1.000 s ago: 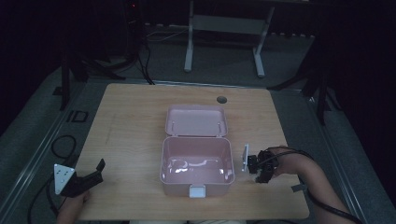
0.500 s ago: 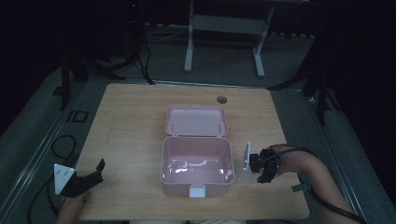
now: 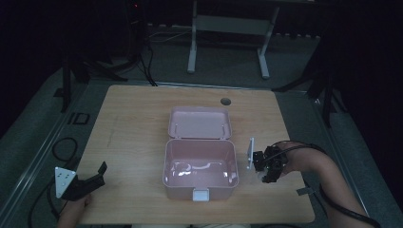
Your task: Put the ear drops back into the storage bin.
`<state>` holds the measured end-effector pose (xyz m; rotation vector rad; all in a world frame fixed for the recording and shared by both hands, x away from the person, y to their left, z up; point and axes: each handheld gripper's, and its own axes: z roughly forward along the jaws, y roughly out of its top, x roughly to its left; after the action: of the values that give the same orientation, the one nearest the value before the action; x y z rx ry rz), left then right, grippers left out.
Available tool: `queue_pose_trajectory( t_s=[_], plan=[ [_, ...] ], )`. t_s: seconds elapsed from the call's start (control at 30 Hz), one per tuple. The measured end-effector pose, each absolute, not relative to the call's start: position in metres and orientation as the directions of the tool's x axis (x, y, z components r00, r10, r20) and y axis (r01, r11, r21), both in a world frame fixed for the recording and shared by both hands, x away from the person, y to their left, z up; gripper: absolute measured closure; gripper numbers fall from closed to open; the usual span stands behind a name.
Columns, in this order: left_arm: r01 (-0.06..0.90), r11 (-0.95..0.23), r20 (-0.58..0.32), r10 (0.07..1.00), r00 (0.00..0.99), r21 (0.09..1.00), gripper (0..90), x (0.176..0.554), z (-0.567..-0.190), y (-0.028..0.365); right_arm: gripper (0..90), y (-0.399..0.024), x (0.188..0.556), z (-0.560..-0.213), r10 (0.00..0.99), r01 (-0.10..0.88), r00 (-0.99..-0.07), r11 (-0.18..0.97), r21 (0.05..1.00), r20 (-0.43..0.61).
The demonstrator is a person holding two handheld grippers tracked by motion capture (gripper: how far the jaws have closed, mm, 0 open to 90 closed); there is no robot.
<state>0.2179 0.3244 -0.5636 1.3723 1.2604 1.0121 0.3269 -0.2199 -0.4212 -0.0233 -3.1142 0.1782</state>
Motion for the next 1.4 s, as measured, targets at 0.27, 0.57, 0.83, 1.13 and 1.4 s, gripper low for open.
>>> queue_pose_trajectory(
  t_s=[0.27, 0.57, 0.83, 1.13, 1.4],
  plan=[
    [0.179, 0.016, -0.037, 0.993, 0.115, 0.984, 1.0, 0.218, -0.564, 0.324, 59.5, -0.211, 0.327, -0.402, 0.016, 0.014, -1.000, 0.992, -0.123, 0.009],
    [0.177, 0.015, -0.036, 0.993, 0.116, 0.984, 0.9, 0.218, -0.564, 0.324, 59.5, -0.202, 0.328, -0.382, 0.001, 0.003, -1.000, 0.991, -0.137, -0.012],
    [0.179, 0.015, -0.037, 0.993, 0.116, 0.984, 1.0, 0.218, -0.564, 0.324, 59.5, -0.190, 0.329, -0.366, -0.008, -0.005, -1.000, 0.992, -0.126, -0.023],
    [0.179, 0.015, -0.037, 0.992, 0.117, 0.984, 0.9, 0.218, -0.564, 0.324, 59.5, -0.168, 0.328, -0.359, -0.027, -0.024, -0.999, 0.993, -0.119, -0.026],
    [0.178, 0.016, -0.037, 0.992, 0.118, 0.984, 0.9, 0.218, -0.564, 0.324, 59.5, -0.144, 0.328, -0.352, -0.050, -0.045, -0.998, 0.993, -0.108, -0.042]
  ],
)
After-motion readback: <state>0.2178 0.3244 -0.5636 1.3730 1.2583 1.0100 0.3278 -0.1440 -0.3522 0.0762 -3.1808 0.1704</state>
